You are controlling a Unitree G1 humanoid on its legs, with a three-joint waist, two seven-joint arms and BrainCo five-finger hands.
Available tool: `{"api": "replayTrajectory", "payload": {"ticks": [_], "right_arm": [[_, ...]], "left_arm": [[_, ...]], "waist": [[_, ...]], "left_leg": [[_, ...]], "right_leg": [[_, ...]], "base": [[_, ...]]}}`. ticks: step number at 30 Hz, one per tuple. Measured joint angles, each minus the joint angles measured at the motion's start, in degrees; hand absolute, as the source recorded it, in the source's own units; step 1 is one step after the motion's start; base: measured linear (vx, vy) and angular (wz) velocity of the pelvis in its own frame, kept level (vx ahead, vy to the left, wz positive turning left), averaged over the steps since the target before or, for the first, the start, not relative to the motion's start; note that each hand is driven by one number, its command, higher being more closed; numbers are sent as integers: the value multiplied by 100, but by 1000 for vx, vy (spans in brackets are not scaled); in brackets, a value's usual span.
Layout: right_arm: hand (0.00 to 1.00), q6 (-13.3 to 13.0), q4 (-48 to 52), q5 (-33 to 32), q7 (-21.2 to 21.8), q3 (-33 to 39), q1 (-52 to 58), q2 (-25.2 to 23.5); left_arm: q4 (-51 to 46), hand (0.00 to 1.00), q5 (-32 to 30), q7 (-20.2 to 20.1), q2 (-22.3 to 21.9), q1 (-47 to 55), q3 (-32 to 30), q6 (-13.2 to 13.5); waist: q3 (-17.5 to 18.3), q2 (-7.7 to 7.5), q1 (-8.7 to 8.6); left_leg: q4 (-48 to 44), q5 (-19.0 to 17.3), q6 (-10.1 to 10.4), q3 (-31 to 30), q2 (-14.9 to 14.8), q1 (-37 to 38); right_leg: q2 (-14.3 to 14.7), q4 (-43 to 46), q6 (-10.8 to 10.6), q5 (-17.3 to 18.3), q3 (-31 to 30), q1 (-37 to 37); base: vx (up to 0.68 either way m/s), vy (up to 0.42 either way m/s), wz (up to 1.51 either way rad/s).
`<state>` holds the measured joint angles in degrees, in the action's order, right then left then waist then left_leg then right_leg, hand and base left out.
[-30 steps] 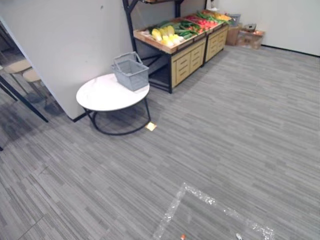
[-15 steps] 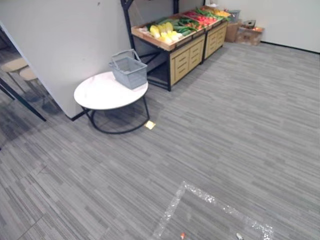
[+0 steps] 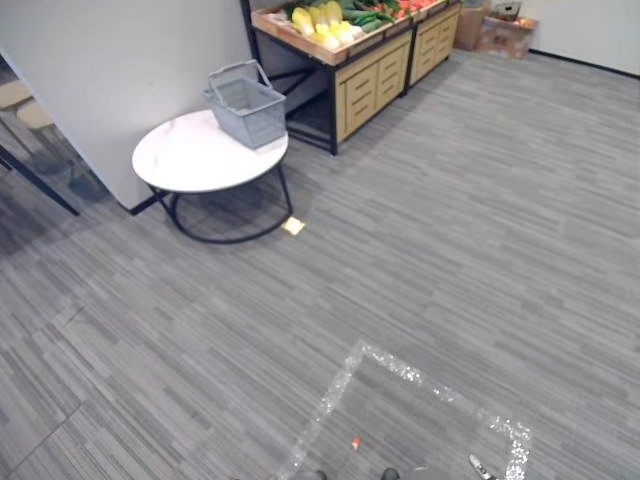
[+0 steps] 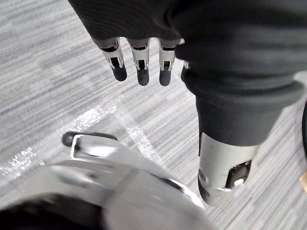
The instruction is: Pick vegetable in the basket
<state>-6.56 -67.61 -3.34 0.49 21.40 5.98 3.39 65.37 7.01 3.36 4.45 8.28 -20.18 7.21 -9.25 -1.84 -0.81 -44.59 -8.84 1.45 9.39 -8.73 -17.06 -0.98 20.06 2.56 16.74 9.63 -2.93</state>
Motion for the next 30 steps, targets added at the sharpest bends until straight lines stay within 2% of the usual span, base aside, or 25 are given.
{"api": "replayTrajectory", "payload": {"ticks": [1, 2, 4, 6, 7, 8, 10, 11, 12, 13, 14, 16, 17, 18, 19, 20, 21, 22, 23, 24, 25, 26, 28, 29, 30], "right_arm": [[0, 6, -2, 2, -3, -66, 44, 11], [0, 12, 8, 3, -14, -213, 111, 40], [0, 30, 66, 44, -18, -423, 86, 120], [0, 25, 133, 57, -13, -459, -53, 189], [0, 15, 183, 57, -22, -645, -275, 214], [0, 5, 220, 57, -16, -742, -337, 236], [0, -62, 336, 57, -25, -1112, -545, 252], [0, -69, 340, 58, -25, -1121, -551, 252], [0, -112, 335, 56, -28, -1171, -551, 163], [0, -124, 306, 57, -25, -1164, -518, 135], [0, -140, 185, 56, -3, -1088, -586, 17], [0, -159, 89, 57, 26, -914, -574, -43], [0, -156, -17, 59, 37, -790, -541, -35], [0, -157, -29, 62, 39, -729, -507, -18], [0, -161, -30, 64, 50, -666, -430, 8], [0, -163, -29, 60, 60, -599, -295, -1], [0, -162, -34, 53, 95, -601, -221, 5], [0, -160, -30, 53, 119, -595, -187, 19], [0, -161, -15, 57, 137, -557, -120, 32], [0, -162, 62, 59, 142, -451, -36, 29], [0, -158, 126, 59, 139, -434, -7, 16], [0, -158, 237, 56, 140, -440, 154, -21], [0, -158, 356, 47, 137, -448, 351, -83], [0, -161, 454, 39, 133, -451, 431, -70], [0, -158, 477, 40, 127, -519, 421, -61]], "left_arm": [[-10, 0, 89, -7, -12, 3, 17, -1], [-53, 0, 186, -10, -55, 43, 17, -3], [-118, 0, 194, -24, -81, 92, 19, 3], [-170, 0, 198, -39, -169, 102, 68, 24], [-162, 0, 213, -31, -202, 156, 59, 20], [-160, 0, 246, -27, -216, 178, 65, 19], [-157, 0, 335, 4, -297, 271, 63, 23], [-154, 0, 340, 5, -297, 276, 61, 23], [-140, 0, 349, 9, -252, 351, 56, 25], [-122, 0, 347, 9, -226, 364, 75, 33], [-62, 0, 340, 24, -117, 320, 90, 102], [12, 0, 318, 17, -22, 244, 137, 145], [63, 0, 304, 11, 68, 244, 227, 138], [64, 0, 297, 10, 93, 245, 265, 137], [66, 0, 288, 9, 137, 270, 326, 129], [63, 0, 282, -10, 243, 291, 485, 106], [61, 0, 276, -12, 350, 252, 663, 86], [63, 0, 276, -11, 368, 204, 735, 83], [62, 0, 277, -12, 375, 58, 883, 74], [48, 0, 276, -17, 358, -44, 965, 70], [35, 0, 276, -18, 337, -133, 983, 66], [-41, 0, 281, -7, 257, -292, 974, 58], [-247, 0, 288, -3, 31, -491, 990, 89], [-386, 0, 292, -2, -152, -602, 1033, 136], [-500, 0, 293, -10, -261, -622, 1037, 202]], "waist": [[-28, -3, 43], [-57, 70, 127], [-44, 62, 164], [-40, 97, 265], [-54, 140, 295], [-46, 159, 293], [-37, 275, 374], [-35, 279, 386], [66, 176, 513], [135, 147, 533], [292, -27, 522], [376, -133, 436], [428, -236, 403], [430, -262, 399], [422, -282, 383], [403, -339, 270], [392, -422, 178], [381, -410, 117], [319, -310, 43], [270, -212, -28], [251, -188, -65], [244, -176, -70], [245, -146, -96], [247, -56, -160], [251, -52, -207]], "left_leg": [[-485, 13, -11, -48, -61, -182], [-1096, -28, 53, -100, -143, -471], [-1151, -80, 156, -50, -150, -744], [-202, -63, 183, -11, -105, -914], [1096, 148, 176, 114, -101, -916], [1662, 312, 200, 116, -80, -907], [3537, 894, 307, 59, -99, -784], [3588, 904, 305, 56, -101, -783], [3400, 1547, 213, 185, 44, -781], [3324, 1578, 201, 224, 88, -765], [2974, 1329, -45, 306, 317, -904], [2538, 995, -275, 332, 538, -842], [2459, 701, -343, 411, 685, -556], [2470, 519, -354, 407, 749, -347], [2612, 265, -400, 394, 840, 45], [2879, 96, -479, 319, 1041, 595], [3045, -47, -541, 196, 1191, 1066], [3142, -110, -563, 110, 1220, 1286], [3411, -205, -573, -61, 1210, 1799], [3692, -266, -570, -209, 1163, 2290], [3784, -284, -576, -263, 1143, 2505], [3919, -309, -615, -312, 1130, 2844], [3951, -448, -642, -470, 1046, 3177], [3959, -696, -485, -621, 874, 3308], [4088, -910, -309, -724, 758, 3479]], "right_leg": [[-3, 51, 11, 77, 16, 75], [-16, 97, 19, 214, 15, 256], [-98, 30, -72, 345, -4, 476], [-148, -181, -114, 333, -107, 573], [-174, -370, -153, 326, -213, 645], [-182, -441, -198, 347, -249, 679], [-246, -665, -508, 588, -501, 986], [-264, -679, -529, 618, -515, 1026], [-608, -890, -611, 790, -664, 1375], [-648, -901, -642, 765, -727, 1407], [-878, -816, -421, 565, -960, 1324], [-1106, -98, -629, 5, -1200, 1167], [-1168, 740, -635, -515, -1374, 943], [-1179, 1275, -632, -967, -1428, 772], [-1206, 2001, -719, -1850, -1459, 539], [-1268, 2964, -901, -3029, -1520, 234], [-1244, 4085, -834, -2499, -1499, -272], [-1216, 4497, -769, -2159, -1430, -523], [-1104, 4944, -502, -1586, -1131, -985], [-1017, 4974, -438, -1140, -833, -1432], [-1018, 4826, -433, -942, -688, -1623], [-1026, 4296, -434, -720, -475, -1964], [-1037, 2962, -489, -739, -251, -2275], [-1016, 1873, -580, -846, -126, -2340], [-999, 749, -587, -1079, -139, -2352]], "base": [[118, -62, 19], [204, -24, 11], [237, 10, 9], [293, 94, -19], [350, 145, -33], [465, 202, -44], [460, 245, -46], [679, 421, -61], [607, 370, -43], [791, 394, -42], [558, 221, -3], [726, 309, 18], [729, 317, 13], [695, 296, 0], [668, 264, 16], [674, 247, 37], [672, 182, 45], [655, 127, 44], [733, 105, 43], [587, 51, 51], [562, 3, 60], [561, -50, 67], [581, -104, 98], [756, -246, 138], [772, -279, 119]]}}
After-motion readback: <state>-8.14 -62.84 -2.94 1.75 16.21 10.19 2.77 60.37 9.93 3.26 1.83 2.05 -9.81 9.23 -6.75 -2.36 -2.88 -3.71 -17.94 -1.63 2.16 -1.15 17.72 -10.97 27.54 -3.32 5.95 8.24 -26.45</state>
